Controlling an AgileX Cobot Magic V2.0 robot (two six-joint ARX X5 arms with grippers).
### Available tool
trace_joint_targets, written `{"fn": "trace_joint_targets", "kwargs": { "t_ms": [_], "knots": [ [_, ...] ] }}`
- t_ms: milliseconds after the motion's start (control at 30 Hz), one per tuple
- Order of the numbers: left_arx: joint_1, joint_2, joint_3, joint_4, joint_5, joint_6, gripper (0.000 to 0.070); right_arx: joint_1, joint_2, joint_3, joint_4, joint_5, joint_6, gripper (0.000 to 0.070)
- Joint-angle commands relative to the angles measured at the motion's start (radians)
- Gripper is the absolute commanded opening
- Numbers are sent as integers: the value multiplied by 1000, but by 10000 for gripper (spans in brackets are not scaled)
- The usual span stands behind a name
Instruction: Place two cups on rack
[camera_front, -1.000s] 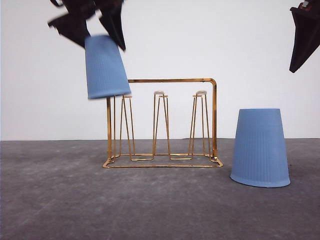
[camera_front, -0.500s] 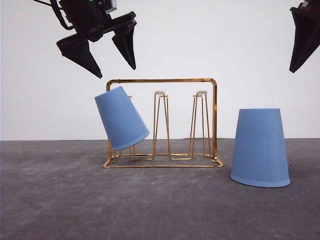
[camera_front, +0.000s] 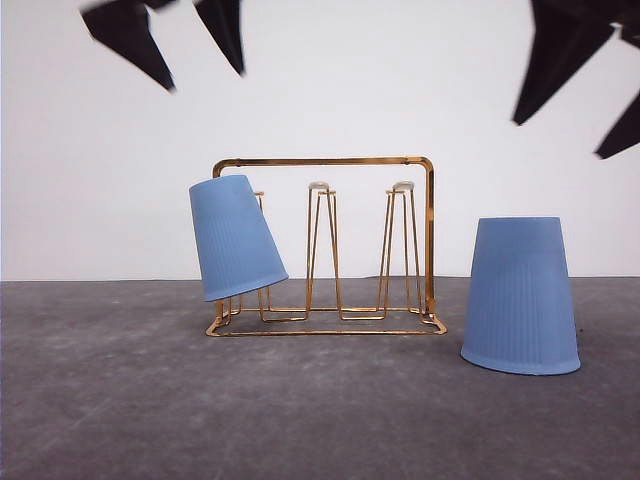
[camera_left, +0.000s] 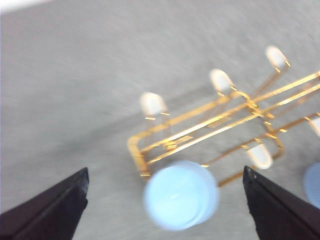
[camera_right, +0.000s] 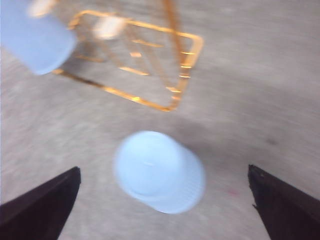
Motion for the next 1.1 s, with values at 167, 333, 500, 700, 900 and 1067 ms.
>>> {"fn": "trace_joint_targets", "kwargs": {
  "t_ms": [167,333,500,700,900,1067],
  "knots": [
    [32,-33,22,-187,-62,14,594,70,97,11,30,24,26,682],
    [61,-67,-12,-250,-66,7,594,89,174,11,47,77,24,682],
    [84,-132,-136,-220,-66,-7,594,95,247,11,67,76,22,682],
    [97,-250,-390,-136,-65,-34,594,95,318,11,70,70,21,591],
    [97,-331,-572,-97,-65,-43,594,95,335,11,76,60,5,362],
    [97,-335,-595,-121,-65,-43,594,95,329,31,69,-1,-2,335]
  ]
}}
